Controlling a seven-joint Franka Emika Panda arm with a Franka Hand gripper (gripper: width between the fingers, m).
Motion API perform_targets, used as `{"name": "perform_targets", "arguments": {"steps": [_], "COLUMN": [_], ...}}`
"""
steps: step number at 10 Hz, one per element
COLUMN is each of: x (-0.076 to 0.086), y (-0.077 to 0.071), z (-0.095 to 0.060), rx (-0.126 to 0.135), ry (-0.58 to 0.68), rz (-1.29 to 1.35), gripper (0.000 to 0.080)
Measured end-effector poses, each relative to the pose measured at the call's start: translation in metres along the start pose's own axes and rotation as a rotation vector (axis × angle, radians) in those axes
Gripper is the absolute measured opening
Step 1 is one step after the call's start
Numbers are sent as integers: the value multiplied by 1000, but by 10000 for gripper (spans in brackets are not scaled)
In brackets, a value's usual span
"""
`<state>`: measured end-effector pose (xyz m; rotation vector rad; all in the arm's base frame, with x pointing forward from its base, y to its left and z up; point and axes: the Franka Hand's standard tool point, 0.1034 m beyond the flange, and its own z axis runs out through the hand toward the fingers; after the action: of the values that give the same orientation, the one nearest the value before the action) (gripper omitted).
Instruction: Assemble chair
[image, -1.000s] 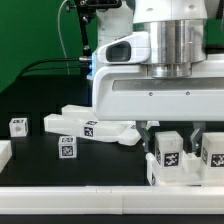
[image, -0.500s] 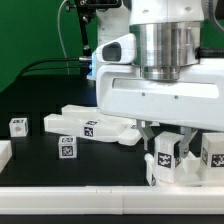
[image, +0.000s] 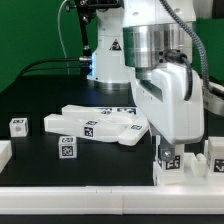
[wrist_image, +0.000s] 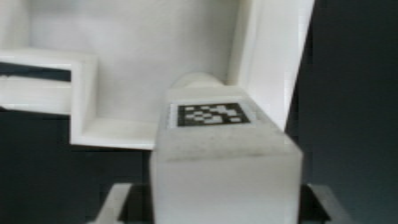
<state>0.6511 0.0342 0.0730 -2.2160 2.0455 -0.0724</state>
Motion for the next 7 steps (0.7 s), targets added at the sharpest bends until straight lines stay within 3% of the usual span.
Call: {"name": "perform_targets", "arguments": {"steps": [1,2,3,4,5,7], "x": [0,0,0,-2,-8,-21], "y": [0,0,0,0,-5,-5], "z": [0,0,0,-2,-5,-5], "rx": [-1,-1,-6,-31,-22,-14], "ry": [0,0,1,-4,-6,-7], "rz": [8,-15,-85,-261,-482,-635], "gripper": [286,447,447,572,633,645]}}
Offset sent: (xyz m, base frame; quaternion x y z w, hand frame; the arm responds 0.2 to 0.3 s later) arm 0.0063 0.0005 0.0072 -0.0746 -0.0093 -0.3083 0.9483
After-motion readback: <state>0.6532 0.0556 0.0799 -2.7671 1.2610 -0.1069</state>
